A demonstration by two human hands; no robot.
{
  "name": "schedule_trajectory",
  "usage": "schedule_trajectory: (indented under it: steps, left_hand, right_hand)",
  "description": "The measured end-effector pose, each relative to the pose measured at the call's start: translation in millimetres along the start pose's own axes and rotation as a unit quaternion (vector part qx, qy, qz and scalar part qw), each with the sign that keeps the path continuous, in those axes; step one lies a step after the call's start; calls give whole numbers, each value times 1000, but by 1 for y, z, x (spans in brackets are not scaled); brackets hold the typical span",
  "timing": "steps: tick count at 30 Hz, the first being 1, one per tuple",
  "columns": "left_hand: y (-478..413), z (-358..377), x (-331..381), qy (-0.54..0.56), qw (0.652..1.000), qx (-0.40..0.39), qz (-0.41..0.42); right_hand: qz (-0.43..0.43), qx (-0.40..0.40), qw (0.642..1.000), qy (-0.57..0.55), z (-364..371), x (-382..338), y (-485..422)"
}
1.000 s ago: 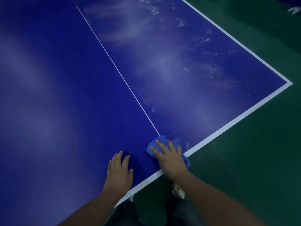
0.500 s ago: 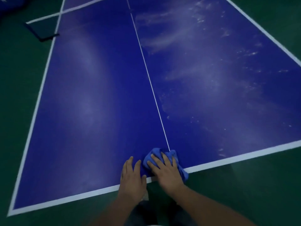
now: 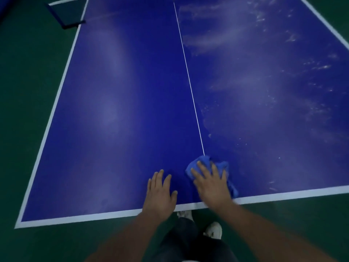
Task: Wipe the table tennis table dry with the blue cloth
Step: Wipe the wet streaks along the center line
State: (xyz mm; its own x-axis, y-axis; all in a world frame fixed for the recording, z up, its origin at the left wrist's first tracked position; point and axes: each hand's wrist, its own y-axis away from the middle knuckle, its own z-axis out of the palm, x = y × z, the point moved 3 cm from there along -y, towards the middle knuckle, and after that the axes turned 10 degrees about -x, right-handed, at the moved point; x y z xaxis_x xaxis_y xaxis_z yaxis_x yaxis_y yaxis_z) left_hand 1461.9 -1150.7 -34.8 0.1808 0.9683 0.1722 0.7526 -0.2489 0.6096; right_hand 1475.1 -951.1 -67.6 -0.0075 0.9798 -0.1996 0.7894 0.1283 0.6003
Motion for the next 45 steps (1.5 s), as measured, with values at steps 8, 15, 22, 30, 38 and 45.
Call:
schedule_trajectory:
  steps: [8, 15, 22, 30, 38, 45]
  left_hand:
    - [-70, -46, -15, -90, 993, -32, 74]
    - [-139, -91, -14, -107, 984, -92, 107]
    - [-200, -118, -8, -136, 977, -133, 96]
    - [-207, -117, -10, -133, 974, -152, 100]
    - [-207, -120, -10, -127, 973, -156, 110]
    - [-206, -122, -8, -131, 969, -182, 106]
  right_hand:
    - [-50, 16, 998, 46, 2, -12, -14]
    - [183, 139, 972, -46, -63, 68, -55]
    - [-7, 118, 993, 4, -49, -2, -83]
    - [288, 213, 922, -149, -96, 87, -107]
    - [4, 200, 979, 36, -90, 22, -148]
    - [332, 272, 888, -163, -125, 122, -143]
